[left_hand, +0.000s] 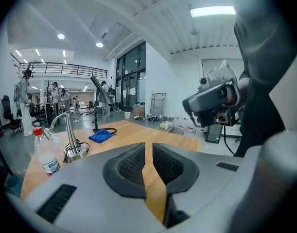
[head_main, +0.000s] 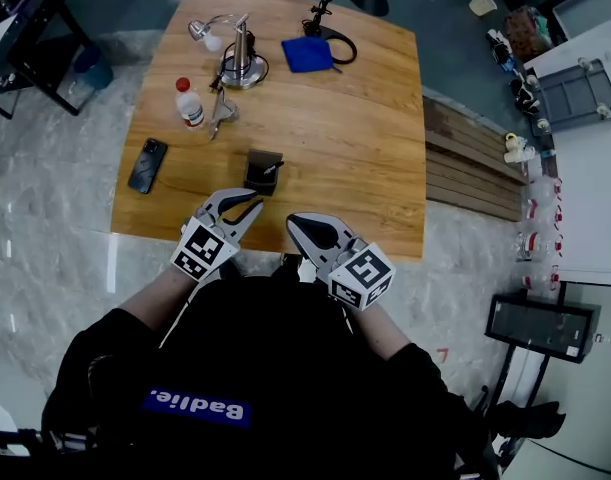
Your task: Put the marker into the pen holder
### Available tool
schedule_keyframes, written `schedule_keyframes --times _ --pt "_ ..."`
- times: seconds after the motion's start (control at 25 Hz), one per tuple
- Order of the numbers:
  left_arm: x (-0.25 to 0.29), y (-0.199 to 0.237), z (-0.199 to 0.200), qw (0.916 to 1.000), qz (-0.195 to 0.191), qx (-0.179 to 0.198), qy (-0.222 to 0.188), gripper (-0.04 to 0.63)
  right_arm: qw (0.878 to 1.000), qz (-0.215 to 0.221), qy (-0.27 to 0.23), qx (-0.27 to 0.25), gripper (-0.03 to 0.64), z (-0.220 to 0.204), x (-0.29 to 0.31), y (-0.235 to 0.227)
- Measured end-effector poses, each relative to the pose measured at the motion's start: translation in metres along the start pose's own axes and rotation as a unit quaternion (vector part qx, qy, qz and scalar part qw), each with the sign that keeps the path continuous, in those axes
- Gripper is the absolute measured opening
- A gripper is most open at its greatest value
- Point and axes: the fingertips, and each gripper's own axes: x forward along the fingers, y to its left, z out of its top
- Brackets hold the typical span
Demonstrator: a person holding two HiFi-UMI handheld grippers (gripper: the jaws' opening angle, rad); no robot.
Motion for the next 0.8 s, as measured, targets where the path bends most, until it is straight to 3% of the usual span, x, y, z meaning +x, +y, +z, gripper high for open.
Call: schedule_keyframes --times 0.32,0.52,0.8 --pt "-0.054 -0.011 0.041 0.9960 -0.033 -0.075 -0.036 0.054 1.000 -0.007 -0.014 -0.007 0.006 0.000 0.015 0.028" --pt "-0.073 -0.023 0.068 0.9951 -0.054 -0.062 -0.056 0.011 0.999 -0.007 -0.028 -0.021 0.006 0.009 0.018 0.037" --pt "-0.075 -0.039 0.066 0.9943 -0.058 -0.060 -0.067 0.009 0.999 -0.004 -0.028 -0.021 0.006 0.006 0.023 0.033"
